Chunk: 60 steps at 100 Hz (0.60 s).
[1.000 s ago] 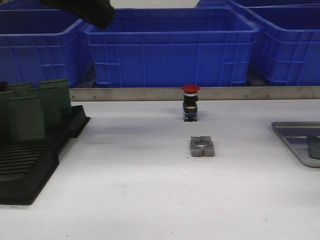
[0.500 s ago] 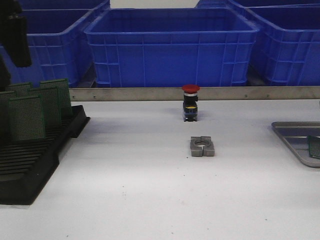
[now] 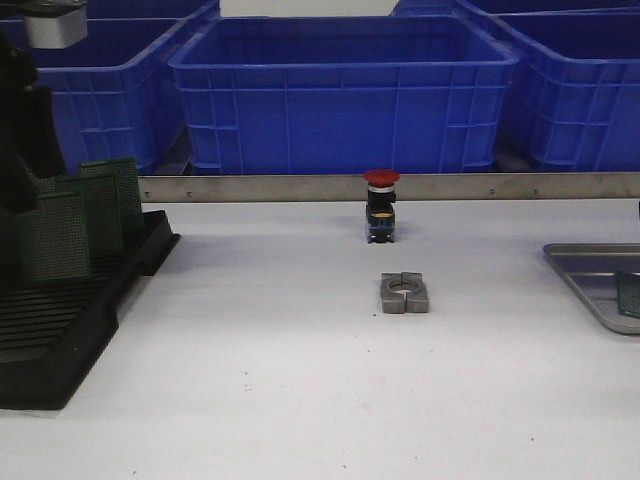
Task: Place circuit board on tray
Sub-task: 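Reach the left gripper back into the rack and grasp another green board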
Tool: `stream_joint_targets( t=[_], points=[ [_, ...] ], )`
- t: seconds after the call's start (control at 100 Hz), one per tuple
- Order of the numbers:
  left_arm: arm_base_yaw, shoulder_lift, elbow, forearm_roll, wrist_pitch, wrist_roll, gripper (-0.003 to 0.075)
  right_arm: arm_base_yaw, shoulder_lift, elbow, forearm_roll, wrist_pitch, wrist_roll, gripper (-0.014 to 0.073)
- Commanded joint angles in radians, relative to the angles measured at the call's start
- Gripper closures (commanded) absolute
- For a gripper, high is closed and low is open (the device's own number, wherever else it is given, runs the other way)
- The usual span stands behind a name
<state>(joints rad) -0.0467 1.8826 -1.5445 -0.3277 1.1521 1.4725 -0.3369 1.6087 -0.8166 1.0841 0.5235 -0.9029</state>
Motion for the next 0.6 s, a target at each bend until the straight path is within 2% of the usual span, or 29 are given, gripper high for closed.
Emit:
stream_joint_targets(
  t=[0.0, 0.26, 0.33, 0.43, 0.59],
  points=[
    [0.001, -0.027, -0.030, -0.105, -0.036, -0.013, 0.0227, -0.007, -0.039, -0.022, 0.028, 0.011, -0.004, 0.0003],
    [0.001, 0.031, -0.030, -0.121, 0.022, -0.013, 0.0229, -0.007, -0.039, -0.022, 0.028, 0.023, -0.004, 0.0003],
    [0.001, 0.033, -0.030, -0.121, 0.050, -0.013, 0.0254, -0.007, -0.039, -0.022, 0.028, 0.023, -0.004, 0.0003],
    [0.001, 0.033, -0.030, -0.121, 0.102, -0.013, 0.0363, -0.007, -0.039, -0.022, 0.028, 0.023, -0.004, 0.0003],
    [0.001, 0.033, -0.030, -0.117, 0.133, -0.013, 0.0608, -0.007, -0.039, -0.022, 0.028, 0.023, -0.004, 0.0003]
  ],
)
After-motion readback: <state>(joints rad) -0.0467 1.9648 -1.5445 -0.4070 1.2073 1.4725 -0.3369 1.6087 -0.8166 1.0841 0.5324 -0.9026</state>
